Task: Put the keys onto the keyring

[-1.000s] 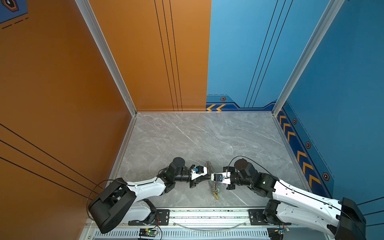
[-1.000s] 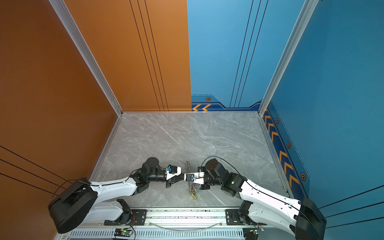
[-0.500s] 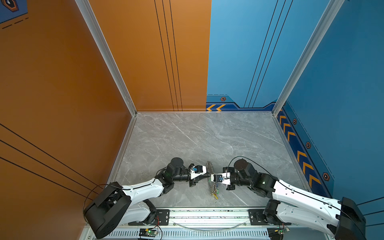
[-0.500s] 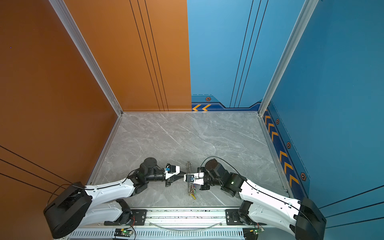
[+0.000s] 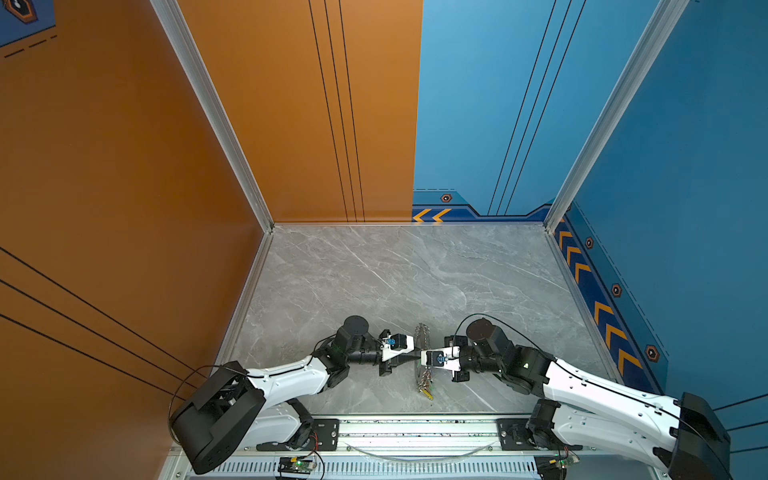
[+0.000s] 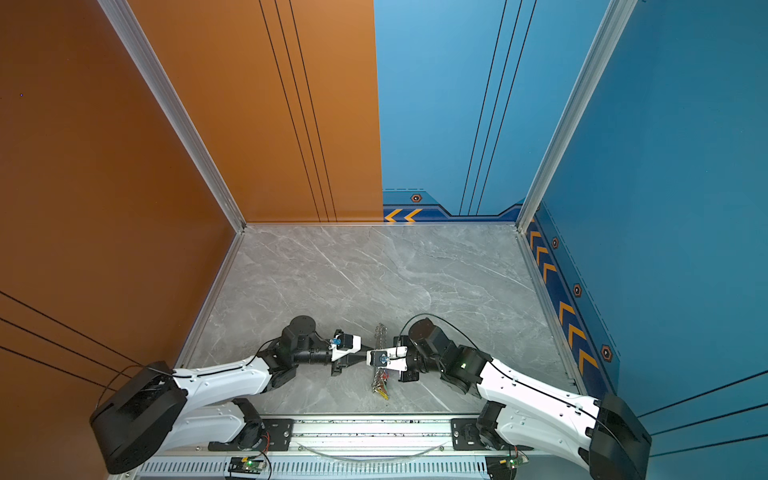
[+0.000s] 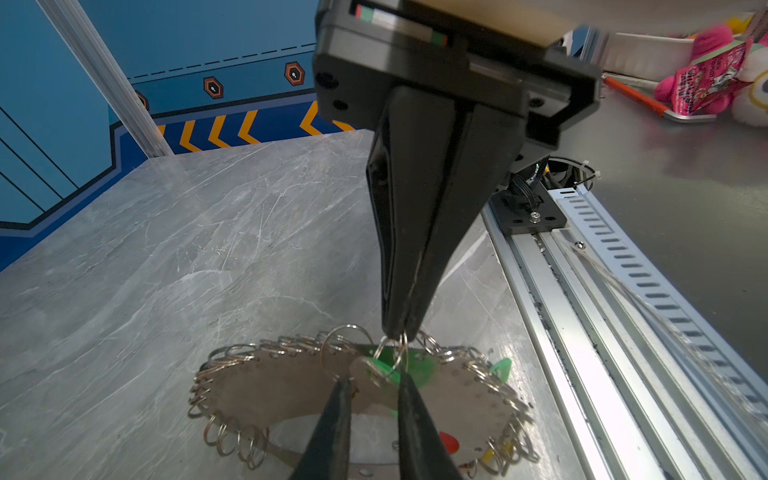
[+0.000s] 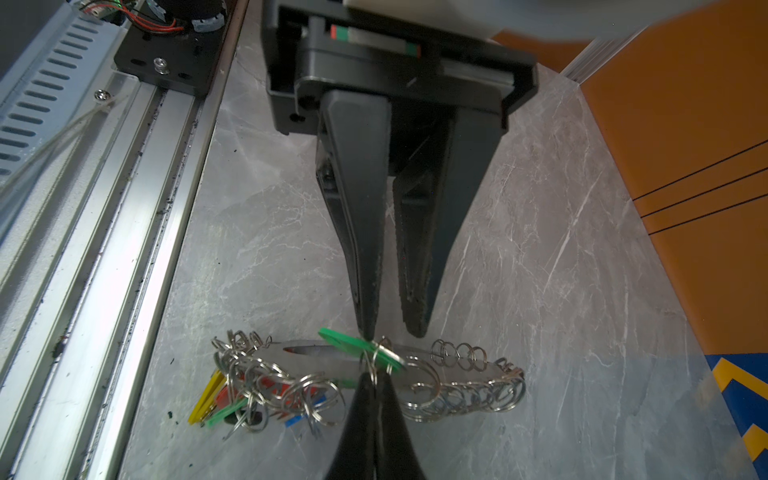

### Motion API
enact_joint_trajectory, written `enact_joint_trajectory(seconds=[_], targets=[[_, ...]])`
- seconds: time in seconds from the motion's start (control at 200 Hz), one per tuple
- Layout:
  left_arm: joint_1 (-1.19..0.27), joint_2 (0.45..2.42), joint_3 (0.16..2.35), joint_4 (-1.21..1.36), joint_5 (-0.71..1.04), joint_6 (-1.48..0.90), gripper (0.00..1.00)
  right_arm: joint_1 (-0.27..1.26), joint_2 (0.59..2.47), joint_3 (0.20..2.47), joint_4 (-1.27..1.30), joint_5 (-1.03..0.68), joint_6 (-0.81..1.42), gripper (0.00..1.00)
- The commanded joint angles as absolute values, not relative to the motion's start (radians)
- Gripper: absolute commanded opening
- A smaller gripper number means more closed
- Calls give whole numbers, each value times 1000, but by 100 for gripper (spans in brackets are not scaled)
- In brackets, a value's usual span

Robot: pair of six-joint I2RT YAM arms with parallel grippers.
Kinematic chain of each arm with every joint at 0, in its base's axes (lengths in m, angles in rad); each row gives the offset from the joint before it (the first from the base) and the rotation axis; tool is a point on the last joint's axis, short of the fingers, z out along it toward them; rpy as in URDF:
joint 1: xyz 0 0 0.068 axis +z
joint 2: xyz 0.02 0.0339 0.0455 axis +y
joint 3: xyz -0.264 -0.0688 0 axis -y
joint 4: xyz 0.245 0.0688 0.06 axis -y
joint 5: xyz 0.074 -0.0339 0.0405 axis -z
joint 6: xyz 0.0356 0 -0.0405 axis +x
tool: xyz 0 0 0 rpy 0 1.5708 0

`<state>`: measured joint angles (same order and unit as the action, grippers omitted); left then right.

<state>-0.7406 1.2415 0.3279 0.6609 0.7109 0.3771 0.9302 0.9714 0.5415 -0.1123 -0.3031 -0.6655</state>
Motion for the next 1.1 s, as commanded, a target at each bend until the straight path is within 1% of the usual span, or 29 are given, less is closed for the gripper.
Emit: enact_joint_trajectory(seconds=[0.0,0.095,0.4,0.796,1.096], targets=[[-752,1255,327,655,734,388,21,936,974,557,-94,-334,-670,0],[-754,1261,331,655,732,390,18,936,976,558,-91,-340,-671,0],[-761,1271,334,654,732,388,16,943,1006,565,-75,-338,-666,0],[-761,1279,342,646,726,395,2,928,979,561,-66,-295,-640,0],[-759,1266,334,644,650,413,0,885,930,537,-1,-279,-577,0]])
